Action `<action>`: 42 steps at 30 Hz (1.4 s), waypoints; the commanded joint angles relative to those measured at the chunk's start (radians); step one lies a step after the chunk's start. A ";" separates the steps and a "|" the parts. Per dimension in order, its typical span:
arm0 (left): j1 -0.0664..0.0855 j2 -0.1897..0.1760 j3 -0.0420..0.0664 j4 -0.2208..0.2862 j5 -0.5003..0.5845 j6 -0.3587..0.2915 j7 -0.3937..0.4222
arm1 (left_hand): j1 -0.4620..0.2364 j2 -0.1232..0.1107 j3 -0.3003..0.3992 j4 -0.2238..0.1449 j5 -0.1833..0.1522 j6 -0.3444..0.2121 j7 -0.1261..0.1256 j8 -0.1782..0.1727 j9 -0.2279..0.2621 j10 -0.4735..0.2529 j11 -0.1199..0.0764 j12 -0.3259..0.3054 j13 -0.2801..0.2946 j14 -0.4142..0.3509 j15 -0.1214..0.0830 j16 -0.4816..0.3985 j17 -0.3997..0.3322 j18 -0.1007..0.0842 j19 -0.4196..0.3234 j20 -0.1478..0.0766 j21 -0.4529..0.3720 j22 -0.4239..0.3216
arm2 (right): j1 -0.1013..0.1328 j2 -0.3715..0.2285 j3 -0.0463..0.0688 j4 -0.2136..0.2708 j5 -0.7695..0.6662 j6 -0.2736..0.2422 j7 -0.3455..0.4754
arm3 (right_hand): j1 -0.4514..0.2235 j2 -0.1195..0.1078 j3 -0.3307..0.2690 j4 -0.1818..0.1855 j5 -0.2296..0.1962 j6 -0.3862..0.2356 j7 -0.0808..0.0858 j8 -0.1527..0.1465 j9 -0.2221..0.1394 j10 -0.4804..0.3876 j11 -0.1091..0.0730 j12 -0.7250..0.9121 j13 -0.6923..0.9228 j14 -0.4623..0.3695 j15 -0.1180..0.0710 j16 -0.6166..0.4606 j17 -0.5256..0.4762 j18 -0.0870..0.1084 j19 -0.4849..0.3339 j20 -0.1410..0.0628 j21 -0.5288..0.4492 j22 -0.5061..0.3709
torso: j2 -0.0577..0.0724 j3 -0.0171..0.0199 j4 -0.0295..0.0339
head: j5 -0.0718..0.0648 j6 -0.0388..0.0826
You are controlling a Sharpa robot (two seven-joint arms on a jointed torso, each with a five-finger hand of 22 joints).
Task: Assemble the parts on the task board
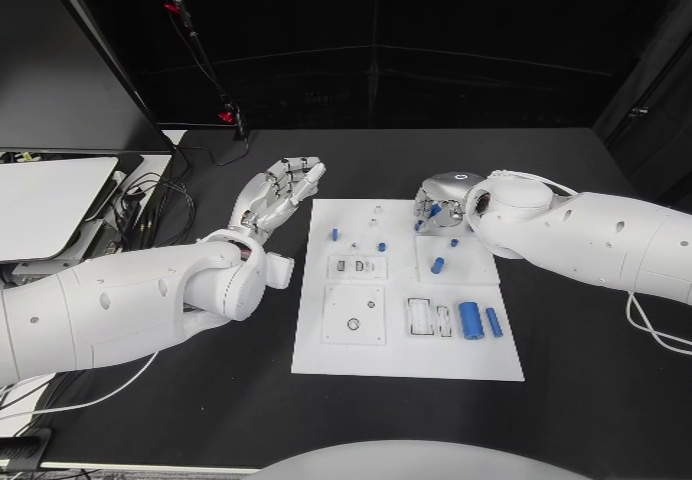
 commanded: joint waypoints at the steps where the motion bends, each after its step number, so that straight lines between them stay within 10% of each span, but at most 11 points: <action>1: 0.002 0.001 0.001 0.000 -0.007 0.010 0.303 | 0.002 0.010 0.007 -0.001 -0.001 0.005 0.163 -0.005 -0.001 0.006 0.001 0.000 -0.001 0.005 0.004 -0.004 0.001 0.014 0.001 -0.001 0.003 0.001 | 0.001 0.004 0.000 -0.004 -0.007 0.031 -0.020 | 0.016 0.005 0.004 0.006 -0.005 0.009 -0.001 -0.007 0.002 0.012 -0.002 -0.008 0.000 0.061 0.010 -0.001 -0.002 -0.006 0.048 0.005 0.002 0.147 | -0.001 -0.0005 0.0003 | 0.000 -0.001; 31: 0.002 -0.004 0.001 0.002 -0.007 0.011 0.299 | 0.004 0.015 0.007 -0.001 0.001 0.006 0.163 -0.005 -0.001 0.006 0.001 0.000 -0.001 0.006 0.004 -0.004 0.001 0.014 -0.001 -0.001 0.002 0.000 | -0.009 0.047 0.000 -0.037 -0.007 0.083 -0.045 | 0.063 0.023 0.043 0.024 -0.004 0.076 -0.004 -0.021 0.007 0.090 -0.014 -0.056 -0.001 0.060 -0.001 -0.003 -0.014 -0.005 0.046 -0.001 -0.001 0.142 | -0.003 -0.0011 0.0000 | -0.001 -0.010; 42: 0.002 -0.005 0.001 0.003 -0.007 0.012 0.297 | 0.007 0.020 0.008 -0.001 0.007 0.007 0.163 -0.006 -0.001 0.007 0.001 0.000 -0.001 0.006 0.004 -0.003 0.001 0.013 -0.003 -0.001 0.002 0.000 | -0.012 0.041 0.000 -0.029 -0.007 -0.044 -0.027 | 0.122 0.032 0.086 0.013 -0.004 0.152 -0.010 -0.007 0.012 0.159 -0.024 -0.077 -0.001 0.063 -0.004 0.000 0.000 -0.009 0.056 -0.006 0.007 0.164 | -0.004 -0.0011 0.0006 | 0.002 -0.007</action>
